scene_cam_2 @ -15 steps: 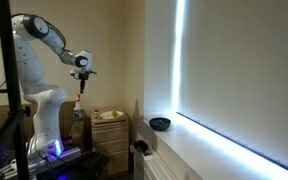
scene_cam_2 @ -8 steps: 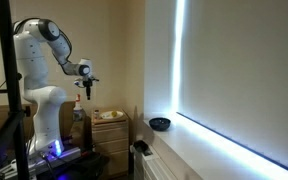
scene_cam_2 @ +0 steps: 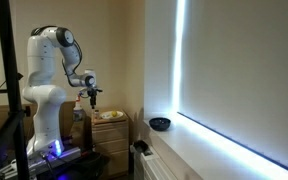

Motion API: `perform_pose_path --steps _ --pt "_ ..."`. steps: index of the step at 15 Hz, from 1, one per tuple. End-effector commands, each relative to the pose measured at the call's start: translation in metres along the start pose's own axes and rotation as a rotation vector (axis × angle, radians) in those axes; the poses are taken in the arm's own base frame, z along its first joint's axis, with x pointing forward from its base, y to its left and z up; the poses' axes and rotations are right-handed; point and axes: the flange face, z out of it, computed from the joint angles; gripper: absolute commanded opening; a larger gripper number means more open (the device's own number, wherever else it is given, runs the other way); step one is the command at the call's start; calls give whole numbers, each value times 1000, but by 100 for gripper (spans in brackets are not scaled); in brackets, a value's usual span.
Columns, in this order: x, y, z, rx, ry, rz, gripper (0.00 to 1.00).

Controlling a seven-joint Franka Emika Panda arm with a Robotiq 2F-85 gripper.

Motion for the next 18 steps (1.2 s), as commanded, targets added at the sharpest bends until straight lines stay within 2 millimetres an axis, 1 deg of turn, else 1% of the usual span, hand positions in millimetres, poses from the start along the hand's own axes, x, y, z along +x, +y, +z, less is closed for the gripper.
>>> perform_pose_path --steps 1,4,6,9,11,13,14,15,16,18 --pt "0 -1 -1 3 -1 0 100" --pt "0 -3 -2 6 -1 -1 100" --pt "-4 -11 20 12 -22 -82 100" --pt "0 -23 57 71 -16 -257 100" --pt "10 -25 85 95 -10 -356 100" --pt "21 -26 116 119 -51 -416 100" --pt "28 -29 130 146 -76 -429 100" --pt "34 -35 141 175 -116 -407 100" --pt "20 -20 118 115 -69 -406 100" --pt "31 -28 138 144 -107 -408 100"
